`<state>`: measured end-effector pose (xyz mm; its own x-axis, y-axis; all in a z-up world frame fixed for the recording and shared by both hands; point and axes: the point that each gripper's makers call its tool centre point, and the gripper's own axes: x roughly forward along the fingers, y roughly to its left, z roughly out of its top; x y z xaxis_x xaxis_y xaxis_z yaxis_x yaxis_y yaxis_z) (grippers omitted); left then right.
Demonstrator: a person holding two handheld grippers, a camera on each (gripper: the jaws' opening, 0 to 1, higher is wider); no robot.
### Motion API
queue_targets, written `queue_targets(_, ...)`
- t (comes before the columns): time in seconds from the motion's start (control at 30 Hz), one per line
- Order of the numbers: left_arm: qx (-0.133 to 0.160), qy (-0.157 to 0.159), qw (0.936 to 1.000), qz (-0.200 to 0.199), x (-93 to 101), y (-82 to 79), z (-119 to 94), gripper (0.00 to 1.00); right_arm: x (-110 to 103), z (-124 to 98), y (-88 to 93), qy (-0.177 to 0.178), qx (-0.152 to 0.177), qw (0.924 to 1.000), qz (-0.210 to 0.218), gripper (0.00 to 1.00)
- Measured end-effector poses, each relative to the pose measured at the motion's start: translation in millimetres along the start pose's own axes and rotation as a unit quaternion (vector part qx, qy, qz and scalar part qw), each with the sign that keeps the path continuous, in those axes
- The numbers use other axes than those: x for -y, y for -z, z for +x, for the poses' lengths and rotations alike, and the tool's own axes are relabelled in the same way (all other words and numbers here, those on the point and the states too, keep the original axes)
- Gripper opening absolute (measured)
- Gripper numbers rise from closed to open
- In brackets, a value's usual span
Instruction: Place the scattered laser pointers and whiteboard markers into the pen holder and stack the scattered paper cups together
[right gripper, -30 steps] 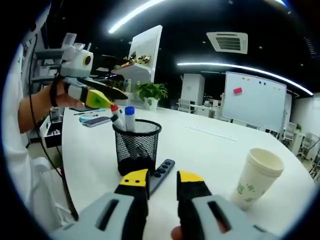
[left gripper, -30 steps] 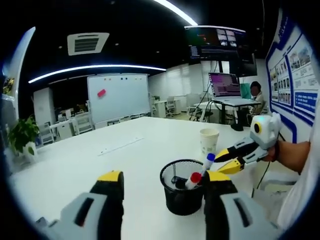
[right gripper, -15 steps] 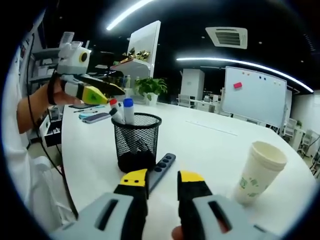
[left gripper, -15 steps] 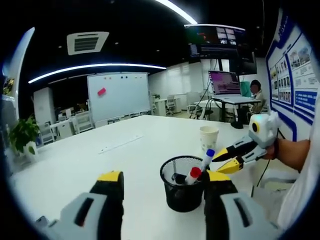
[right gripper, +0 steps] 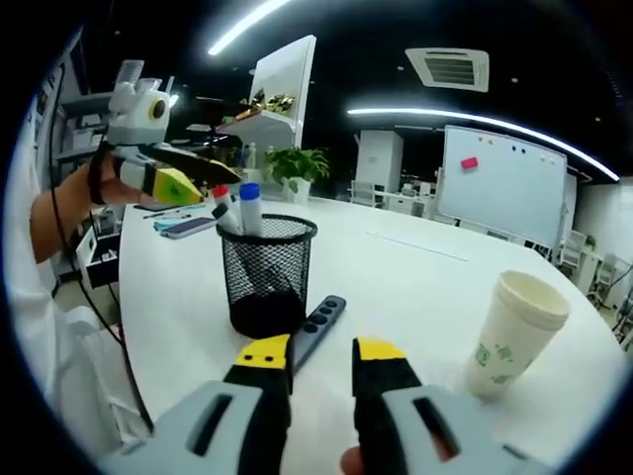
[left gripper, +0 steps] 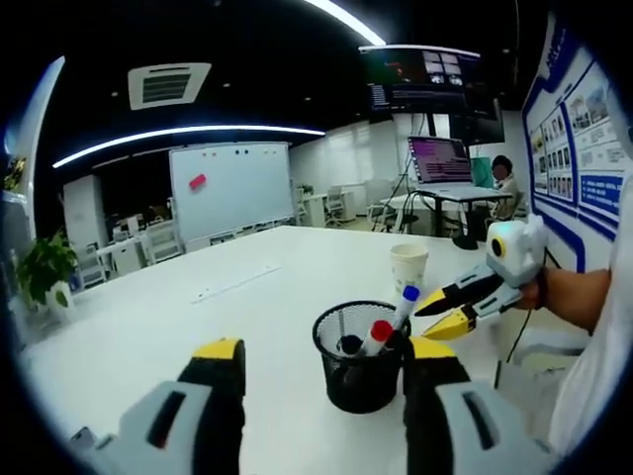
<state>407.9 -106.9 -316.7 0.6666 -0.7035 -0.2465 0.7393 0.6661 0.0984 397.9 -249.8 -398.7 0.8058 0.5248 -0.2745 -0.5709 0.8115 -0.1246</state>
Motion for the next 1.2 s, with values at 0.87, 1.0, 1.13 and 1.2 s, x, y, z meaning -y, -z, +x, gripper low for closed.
queue_targets(0.87,-0.013,-0.003,0.9999,-0.001,1.7,11.3,-1.1,0.63,5.9,4.4,22.6,0.006,-0.042,0.9991,0.006,0.25)
queue_targets(1.0,-0.016,-0.004,0.9999,0.002,1.5,13.4,-1.4,0.62,6.3,5.0,25.4,0.007,-0.047,0.9988,0.007,0.25)
queue_targets(1.13,-0.016,-0.002,0.9999,0.001,1.8,14.2,-2.3,0.62,6.7,4.6,25.7,0.009,-0.047,0.9989,0.006,0.25)
queue_targets(1.2,-0.016,-0.002,0.9999,-0.001,0.8,15.5,-2.6,0.62,6.6,4.3,27.4,0.009,-0.048,0.9988,0.006,0.25)
